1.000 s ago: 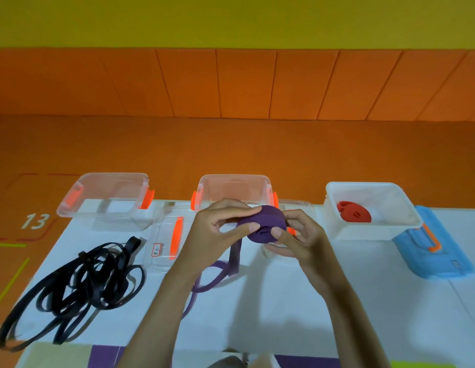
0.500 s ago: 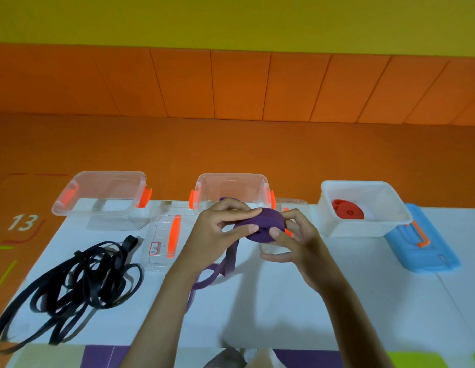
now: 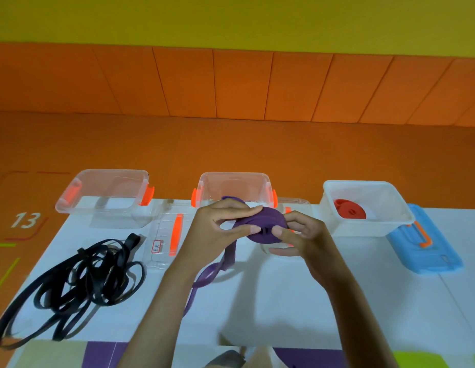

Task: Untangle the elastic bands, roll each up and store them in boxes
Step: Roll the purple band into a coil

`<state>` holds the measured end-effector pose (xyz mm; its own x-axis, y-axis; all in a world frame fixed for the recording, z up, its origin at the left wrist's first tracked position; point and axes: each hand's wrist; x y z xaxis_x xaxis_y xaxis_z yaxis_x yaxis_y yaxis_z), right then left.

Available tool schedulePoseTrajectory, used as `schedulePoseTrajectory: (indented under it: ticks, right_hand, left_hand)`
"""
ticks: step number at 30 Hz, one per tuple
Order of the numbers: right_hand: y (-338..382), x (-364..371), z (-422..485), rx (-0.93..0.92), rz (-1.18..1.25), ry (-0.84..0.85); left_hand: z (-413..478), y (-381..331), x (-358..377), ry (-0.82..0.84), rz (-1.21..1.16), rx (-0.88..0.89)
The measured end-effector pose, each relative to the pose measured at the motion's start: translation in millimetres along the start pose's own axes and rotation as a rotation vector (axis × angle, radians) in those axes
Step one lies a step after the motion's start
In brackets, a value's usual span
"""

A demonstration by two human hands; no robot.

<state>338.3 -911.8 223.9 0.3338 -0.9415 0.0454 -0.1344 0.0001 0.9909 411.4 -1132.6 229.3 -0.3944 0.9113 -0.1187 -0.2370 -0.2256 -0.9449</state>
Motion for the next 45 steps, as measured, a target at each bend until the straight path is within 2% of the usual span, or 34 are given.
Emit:
schedulePoseTrajectory:
  ticks: [3,6,13,19,23,31,35,40,45]
  right_hand:
    - [1,0,1,0.046,-0.081,0.050]
    - [4,-4,2,-0.014,-0.224,0.053]
    - [0,-11,1,-0.010,0.016,-0.003]
    - [-1,-11,3,0.002,-0.005,0.076]
    - [3,-11,2,-0.028,-0.042,0.043]
    - [14,-13,-6,-0.079,0.064,0.020]
    - [21,-11,-10,-0.054,0.149,0.042]
    - [36,-12,-13,-0.222,-0.007,0.078]
    - [40,-13,-16,-0.298,0.091,-0.058]
  left_hand:
    - [1,0,1,-0.023,0.027,-0.026]
    - [-4,-1,6,0.007,0.076,-0.083]
    - [1,-8,9,-0.025,0.009,-0.149]
    - [3,-3,2,-0.012,0.041,-0.169]
    - [2,-8,5,0.030,0.034,-0.159]
    - [5,-28,4,0.024,-0.017,-0.166]
    - [4,-43,11,-0.047,-0.060,-0.076]
    - [-2,-59,19,-0.163,-0.143,-0.007]
    - [-6,-64,18,-0.117,-0.141,-0.129]
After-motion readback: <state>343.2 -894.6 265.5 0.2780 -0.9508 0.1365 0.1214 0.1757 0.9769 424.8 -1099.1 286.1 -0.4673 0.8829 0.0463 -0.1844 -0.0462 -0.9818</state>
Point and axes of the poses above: each hand's wrist, its own z-axis towards the middle knuckle, its own x-axis out of the palm, y = z × x, and after that the axes turned 12 degrees about -y, right-handed
